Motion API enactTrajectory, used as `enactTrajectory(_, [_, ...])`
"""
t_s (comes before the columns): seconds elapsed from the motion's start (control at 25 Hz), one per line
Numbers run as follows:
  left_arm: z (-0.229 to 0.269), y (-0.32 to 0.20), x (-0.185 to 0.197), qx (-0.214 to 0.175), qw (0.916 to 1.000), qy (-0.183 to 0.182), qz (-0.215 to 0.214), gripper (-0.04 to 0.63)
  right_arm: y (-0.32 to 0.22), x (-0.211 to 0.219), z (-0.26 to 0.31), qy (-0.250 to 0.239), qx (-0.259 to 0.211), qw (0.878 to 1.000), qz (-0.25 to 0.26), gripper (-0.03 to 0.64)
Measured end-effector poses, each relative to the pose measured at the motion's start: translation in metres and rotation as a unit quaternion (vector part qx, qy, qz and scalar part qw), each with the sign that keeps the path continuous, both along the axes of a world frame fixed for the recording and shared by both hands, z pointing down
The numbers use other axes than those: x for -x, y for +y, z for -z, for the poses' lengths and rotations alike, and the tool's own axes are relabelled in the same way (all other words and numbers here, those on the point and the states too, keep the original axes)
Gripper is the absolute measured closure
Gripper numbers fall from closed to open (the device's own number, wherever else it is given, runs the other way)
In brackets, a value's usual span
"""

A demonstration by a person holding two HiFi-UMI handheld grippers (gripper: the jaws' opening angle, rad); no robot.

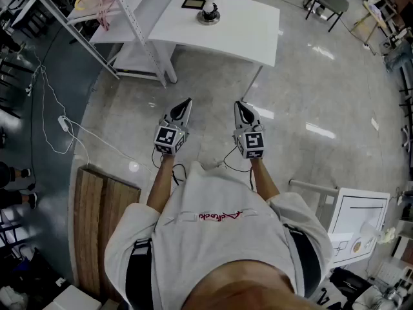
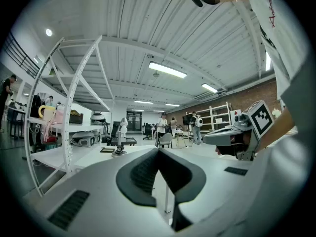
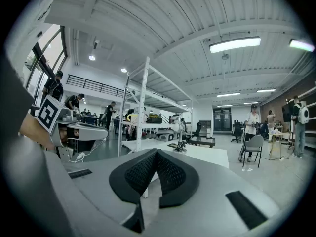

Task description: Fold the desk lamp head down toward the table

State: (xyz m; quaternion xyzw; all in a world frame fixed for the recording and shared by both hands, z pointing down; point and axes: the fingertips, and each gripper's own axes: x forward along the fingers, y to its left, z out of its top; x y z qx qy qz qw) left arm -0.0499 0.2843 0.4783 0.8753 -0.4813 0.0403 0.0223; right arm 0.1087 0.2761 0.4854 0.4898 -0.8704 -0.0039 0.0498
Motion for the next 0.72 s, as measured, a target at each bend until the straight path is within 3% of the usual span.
enactTrajectory(0.72, [0.001, -0.008, -0.019, 0.002, 1.0000, -0.005, 0.008, 0.575, -0.007, -0.010, 0.007, -0.016, -0.009, 1.000, 0.021, 0.612])
